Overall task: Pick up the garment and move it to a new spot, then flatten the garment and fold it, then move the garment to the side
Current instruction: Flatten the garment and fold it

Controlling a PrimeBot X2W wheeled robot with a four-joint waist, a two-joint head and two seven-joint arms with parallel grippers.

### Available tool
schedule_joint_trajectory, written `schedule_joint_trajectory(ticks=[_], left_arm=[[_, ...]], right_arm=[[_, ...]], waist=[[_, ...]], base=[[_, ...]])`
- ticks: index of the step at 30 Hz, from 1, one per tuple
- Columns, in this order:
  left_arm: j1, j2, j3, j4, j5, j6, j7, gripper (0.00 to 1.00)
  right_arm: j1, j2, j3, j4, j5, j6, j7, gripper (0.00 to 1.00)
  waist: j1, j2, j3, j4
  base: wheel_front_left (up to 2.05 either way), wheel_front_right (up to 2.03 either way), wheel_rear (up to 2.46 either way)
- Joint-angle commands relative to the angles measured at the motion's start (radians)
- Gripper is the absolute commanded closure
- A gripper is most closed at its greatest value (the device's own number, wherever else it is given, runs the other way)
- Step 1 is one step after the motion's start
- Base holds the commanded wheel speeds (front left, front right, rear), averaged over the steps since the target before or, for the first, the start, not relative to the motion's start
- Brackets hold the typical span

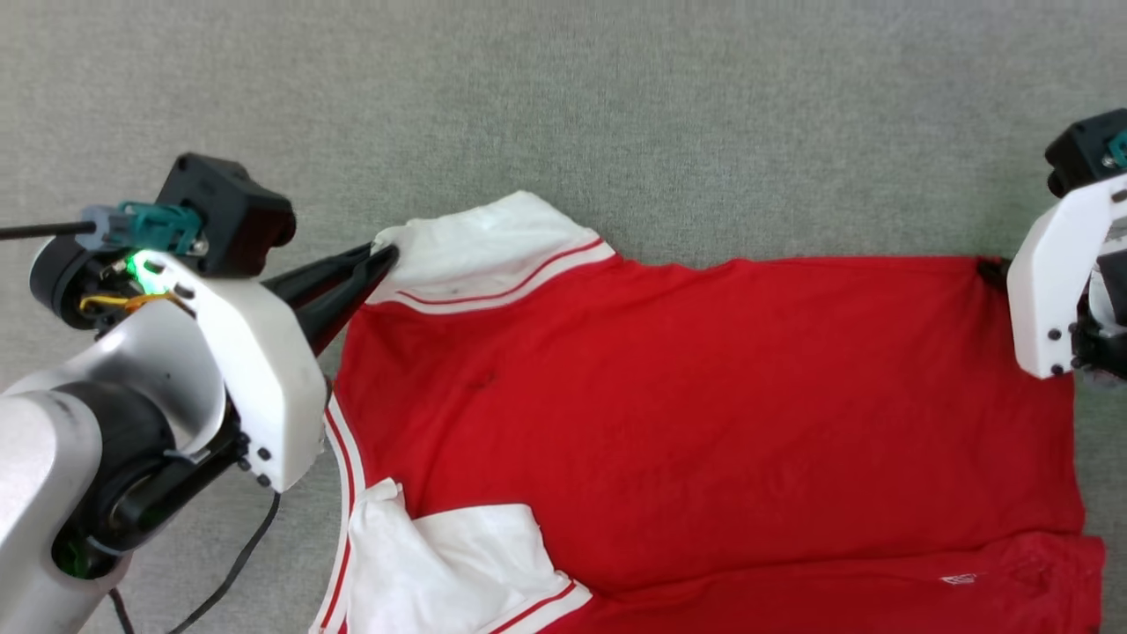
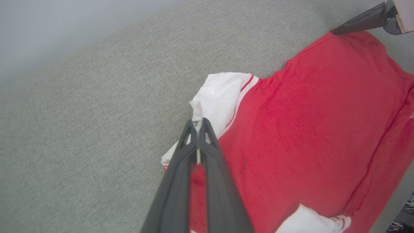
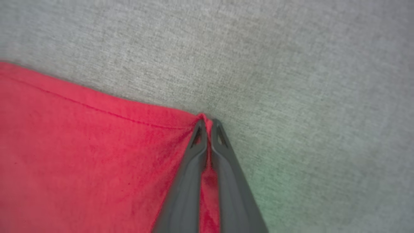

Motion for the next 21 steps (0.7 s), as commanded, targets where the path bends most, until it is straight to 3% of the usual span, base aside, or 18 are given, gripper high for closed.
schedule_joint_trajectory(ticks=[1,11,21], left_arm=[[0.024,0.008,0.01,0.011,-0.005,0.007,-0.015,1.0],[0.194,0.031,0.048,0.046,-0.052,0.047,-0.105,1.0],[0.442,0.051,0.067,0.001,-0.137,0.113,-0.162,1.0]], right_arm=[[0.051,0.02,0.011,0.037,0.009,0.0,-0.013,1.0],[0.189,-0.012,-0.071,-0.077,0.089,0.0,-0.117,1.0],[0.499,0.032,-0.176,-0.276,0.102,0.0,-0.126,1.0]], waist=[[0.0001,-0.0001,-0.037,-0.01],[0.0001,-0.0001,-0.205,-0.026],[0.0001,-0.0001,-0.329,-0.016]], base=[[0.0,0.0,0.0],[0.0,0.0,0.0],[0.0,0.0,0.0]])
